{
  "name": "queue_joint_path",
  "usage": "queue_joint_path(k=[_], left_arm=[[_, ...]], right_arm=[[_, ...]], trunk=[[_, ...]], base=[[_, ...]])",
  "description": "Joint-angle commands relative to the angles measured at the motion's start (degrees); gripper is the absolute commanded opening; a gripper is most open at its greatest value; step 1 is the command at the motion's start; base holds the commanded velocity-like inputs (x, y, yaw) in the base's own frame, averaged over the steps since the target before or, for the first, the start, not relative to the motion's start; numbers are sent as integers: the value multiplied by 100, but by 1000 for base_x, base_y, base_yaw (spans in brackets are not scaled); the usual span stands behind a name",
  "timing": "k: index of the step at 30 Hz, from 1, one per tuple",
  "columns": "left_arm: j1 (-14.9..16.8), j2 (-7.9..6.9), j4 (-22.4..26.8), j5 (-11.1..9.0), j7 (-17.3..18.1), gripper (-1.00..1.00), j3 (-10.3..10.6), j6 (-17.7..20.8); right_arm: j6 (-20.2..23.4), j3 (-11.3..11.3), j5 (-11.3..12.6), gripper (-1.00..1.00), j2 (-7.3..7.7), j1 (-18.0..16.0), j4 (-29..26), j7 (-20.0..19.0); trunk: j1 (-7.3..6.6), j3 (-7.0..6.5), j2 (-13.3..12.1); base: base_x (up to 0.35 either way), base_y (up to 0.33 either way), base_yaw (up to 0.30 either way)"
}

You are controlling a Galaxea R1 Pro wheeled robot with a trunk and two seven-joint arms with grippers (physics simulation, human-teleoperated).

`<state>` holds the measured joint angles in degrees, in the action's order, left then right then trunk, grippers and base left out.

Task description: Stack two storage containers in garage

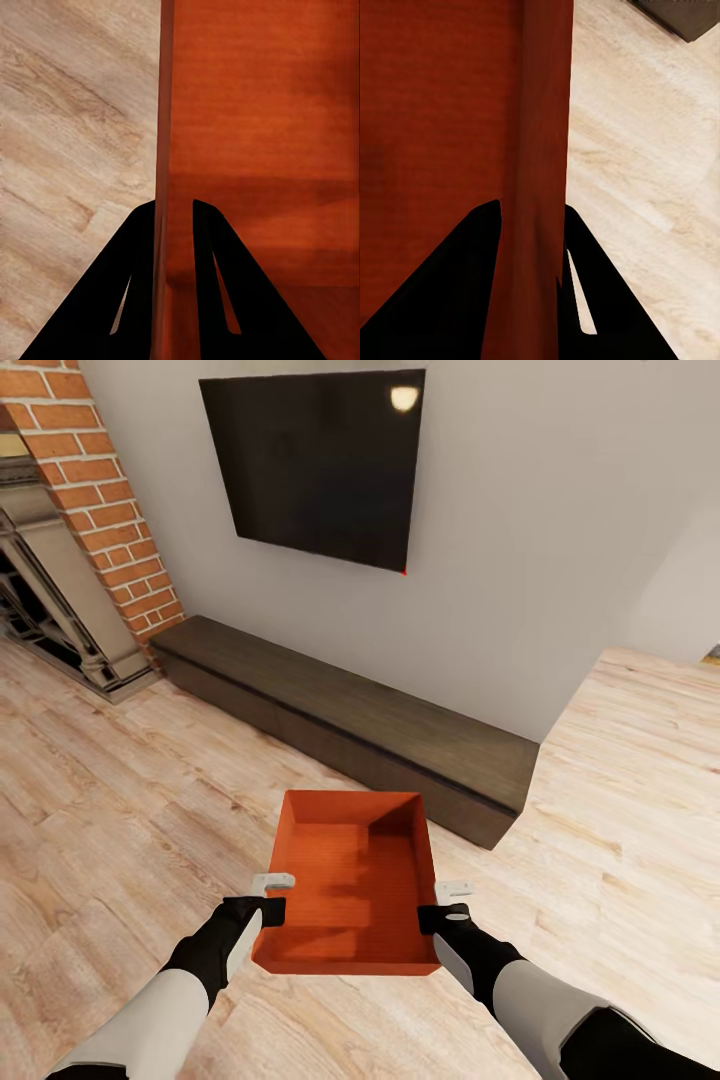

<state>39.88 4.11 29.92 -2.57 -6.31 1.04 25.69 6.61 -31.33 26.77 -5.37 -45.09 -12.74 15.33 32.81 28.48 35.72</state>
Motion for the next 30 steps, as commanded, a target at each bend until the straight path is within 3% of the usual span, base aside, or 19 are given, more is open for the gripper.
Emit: queue_joint_path(k=[1, 30], left_arm=[[5, 1, 190, 55, -63, -100, -17, 37], [6, 2, 185, 99, -81, -100, -9, 33]], right_arm=[[28, -183, 196, -100, 1, 3, 0, 5], [10, -163, 196, -100, 1, 0, 0, 49]], trunk=[[-21, -12, -36], [-658, -532, -1199]], base=[[0, 0, 0], [0, 0, 0]])
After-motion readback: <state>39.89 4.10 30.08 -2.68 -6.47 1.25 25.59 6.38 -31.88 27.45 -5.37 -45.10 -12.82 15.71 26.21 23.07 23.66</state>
